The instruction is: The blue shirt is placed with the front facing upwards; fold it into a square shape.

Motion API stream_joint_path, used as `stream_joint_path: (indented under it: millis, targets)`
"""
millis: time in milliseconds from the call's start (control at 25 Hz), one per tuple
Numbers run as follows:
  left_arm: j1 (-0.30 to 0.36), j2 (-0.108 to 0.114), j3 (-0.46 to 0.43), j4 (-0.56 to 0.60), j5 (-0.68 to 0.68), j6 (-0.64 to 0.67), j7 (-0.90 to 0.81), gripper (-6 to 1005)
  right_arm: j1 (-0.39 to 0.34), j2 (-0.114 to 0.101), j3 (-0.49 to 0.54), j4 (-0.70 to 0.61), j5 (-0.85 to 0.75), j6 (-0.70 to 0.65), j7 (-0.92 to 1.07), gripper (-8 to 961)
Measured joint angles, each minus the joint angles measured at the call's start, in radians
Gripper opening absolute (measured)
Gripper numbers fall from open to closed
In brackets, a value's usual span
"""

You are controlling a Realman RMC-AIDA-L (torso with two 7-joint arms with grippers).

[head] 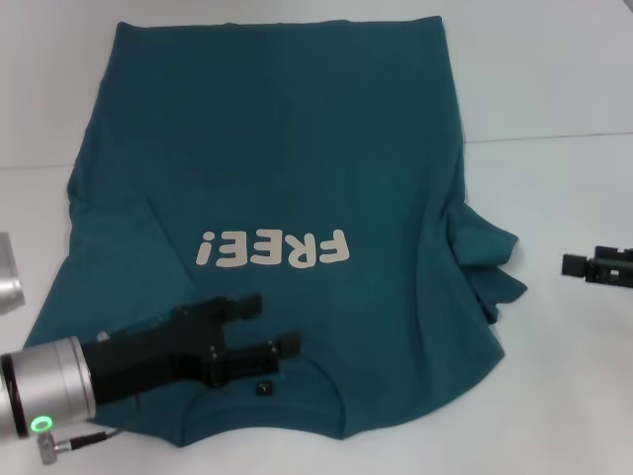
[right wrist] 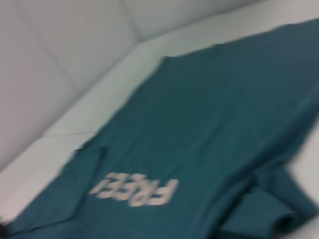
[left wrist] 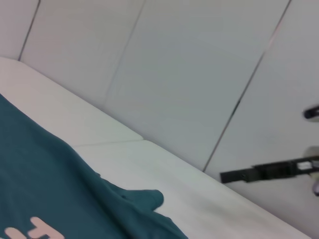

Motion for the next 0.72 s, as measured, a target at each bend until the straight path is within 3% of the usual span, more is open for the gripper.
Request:
stream_joint_path:
  millis: [280, 720]
  targets:
    - [0.000, -0.001, 0.024, -0.015, 0.000, -0.001, 0.017, 919, 0.044, 0.002, -0.008, 0.008, -0.073, 0.183, 0.178, 916]
    - [-0.010, 0.002, 0.025, -0.022, 0.011, -0.022, 0.024, 919, 0.127, -0.007, -0.011, 0.159, -0.094, 0.280, 0.213, 916]
